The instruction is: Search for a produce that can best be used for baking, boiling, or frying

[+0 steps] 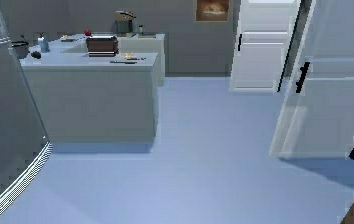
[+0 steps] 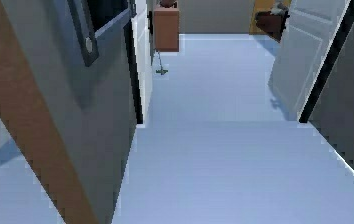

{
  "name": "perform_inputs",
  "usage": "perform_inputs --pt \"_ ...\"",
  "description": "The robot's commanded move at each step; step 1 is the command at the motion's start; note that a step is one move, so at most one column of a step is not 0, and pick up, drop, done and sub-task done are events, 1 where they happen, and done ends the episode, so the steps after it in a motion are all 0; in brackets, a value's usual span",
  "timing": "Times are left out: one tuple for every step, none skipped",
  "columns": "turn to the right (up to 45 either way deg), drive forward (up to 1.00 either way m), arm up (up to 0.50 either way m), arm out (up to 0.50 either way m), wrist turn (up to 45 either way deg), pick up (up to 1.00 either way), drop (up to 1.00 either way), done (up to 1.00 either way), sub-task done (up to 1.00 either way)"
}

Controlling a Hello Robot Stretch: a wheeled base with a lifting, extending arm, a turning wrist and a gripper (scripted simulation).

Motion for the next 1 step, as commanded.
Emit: perform_inputs --pt "-30.0 0.0 0.0 0.0 0.0 0.0 0.0 0.0 0.0"
